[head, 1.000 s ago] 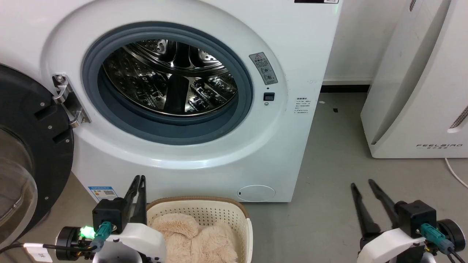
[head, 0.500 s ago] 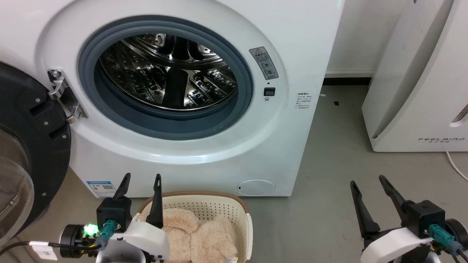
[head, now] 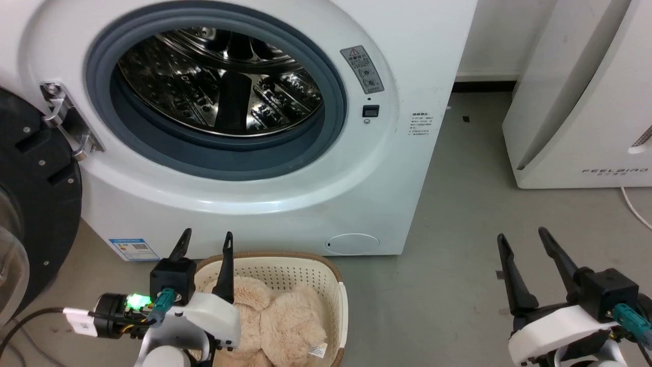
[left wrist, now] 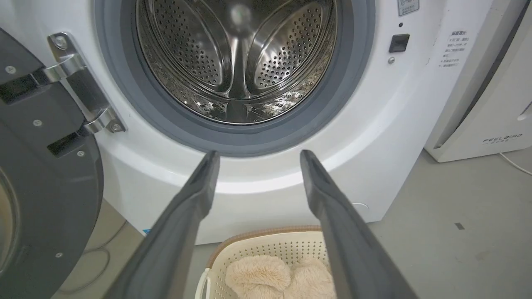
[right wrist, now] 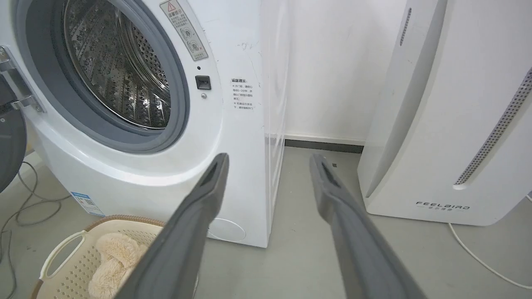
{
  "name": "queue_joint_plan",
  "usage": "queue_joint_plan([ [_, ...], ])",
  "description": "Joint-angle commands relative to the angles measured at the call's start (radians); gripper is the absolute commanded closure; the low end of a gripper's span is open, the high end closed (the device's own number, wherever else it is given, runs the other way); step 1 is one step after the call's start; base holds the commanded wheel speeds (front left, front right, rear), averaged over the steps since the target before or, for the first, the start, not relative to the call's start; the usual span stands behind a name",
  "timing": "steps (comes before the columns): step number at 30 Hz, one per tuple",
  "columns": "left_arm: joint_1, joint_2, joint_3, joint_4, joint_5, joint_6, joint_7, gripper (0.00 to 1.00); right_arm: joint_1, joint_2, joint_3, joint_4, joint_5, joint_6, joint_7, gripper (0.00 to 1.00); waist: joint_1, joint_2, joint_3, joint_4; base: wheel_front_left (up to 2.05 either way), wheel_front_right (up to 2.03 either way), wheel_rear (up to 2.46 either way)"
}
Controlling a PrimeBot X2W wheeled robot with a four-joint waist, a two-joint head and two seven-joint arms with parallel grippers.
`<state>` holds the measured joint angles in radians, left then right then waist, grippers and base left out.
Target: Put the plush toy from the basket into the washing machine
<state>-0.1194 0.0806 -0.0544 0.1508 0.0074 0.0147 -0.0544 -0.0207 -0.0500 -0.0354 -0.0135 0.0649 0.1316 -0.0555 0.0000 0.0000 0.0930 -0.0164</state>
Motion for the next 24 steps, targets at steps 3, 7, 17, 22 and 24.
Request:
queue_joint_plan([
  [3,-0.043,0.015,-0.017,0.051,0.01,-0.002,-0.015,0.0,-0.024,0.0,-0.007,-0.01,0.014,0.0,-0.014,0.0,0.0,0.0,0.026,-0.008,0.0,0.0,0.0],
  [7,-0.08,0.025,-0.035,0.104,0.017,-0.006,-0.024,0.0,-0.037,0.0,-0.01,-0.011,0.023,0.0,-0.022,0.0,0.0,0.0,0.054,-0.016,0.0,0.0,0.0],
  [17,-0.174,0.049,-0.083,0.258,0.035,-0.018,-0.044,0.0,-0.071,0.0,-0.015,-0.018,0.053,0.0,-0.043,0.0,0.0,0.0,0.126,-0.041,0.0,0.0,0.0],
  [22,-0.228,0.065,-0.112,0.344,0.05,-0.023,-0.053,0.0,-0.088,0.0,-0.017,-0.024,0.069,0.0,-0.054,0.0,0.0,0.0,0.168,-0.055,0.0,0.0,0.0],
  [24,-0.25,0.072,-0.128,0.377,0.06,-0.026,-0.051,0.0,-0.096,0.0,-0.017,-0.026,0.075,0.0,-0.058,0.0,0.0,0.0,0.186,-0.061,0.0,0.0,0.0],
])
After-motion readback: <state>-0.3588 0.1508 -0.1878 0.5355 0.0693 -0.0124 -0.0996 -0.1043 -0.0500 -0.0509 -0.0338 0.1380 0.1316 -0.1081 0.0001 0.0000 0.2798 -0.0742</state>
